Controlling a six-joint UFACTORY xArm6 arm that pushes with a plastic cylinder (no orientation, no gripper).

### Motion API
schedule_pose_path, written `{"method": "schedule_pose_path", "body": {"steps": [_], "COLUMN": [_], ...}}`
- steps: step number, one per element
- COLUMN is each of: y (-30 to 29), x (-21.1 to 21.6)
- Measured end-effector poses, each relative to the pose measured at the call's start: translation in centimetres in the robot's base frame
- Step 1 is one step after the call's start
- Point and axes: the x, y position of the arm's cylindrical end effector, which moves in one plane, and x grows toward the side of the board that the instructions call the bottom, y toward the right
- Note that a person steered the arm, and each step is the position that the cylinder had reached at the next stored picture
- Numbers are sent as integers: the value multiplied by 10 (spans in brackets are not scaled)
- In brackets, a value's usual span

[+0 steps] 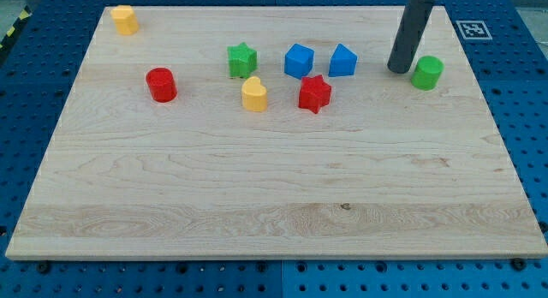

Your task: Slide the green star closer to the yellow heart

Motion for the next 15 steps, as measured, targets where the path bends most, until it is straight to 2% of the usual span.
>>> {"method": "schedule_pose_path", "body": {"steps": [3,5,7,8,9,10,11,12,13,14,15], "y": [33,-50,-55,-100,-178,-247,-282,-287,-322,-341,-333], "x": [12,-46,-55,-84,-93,-77,-40,-25,-30,-61,-68]}}
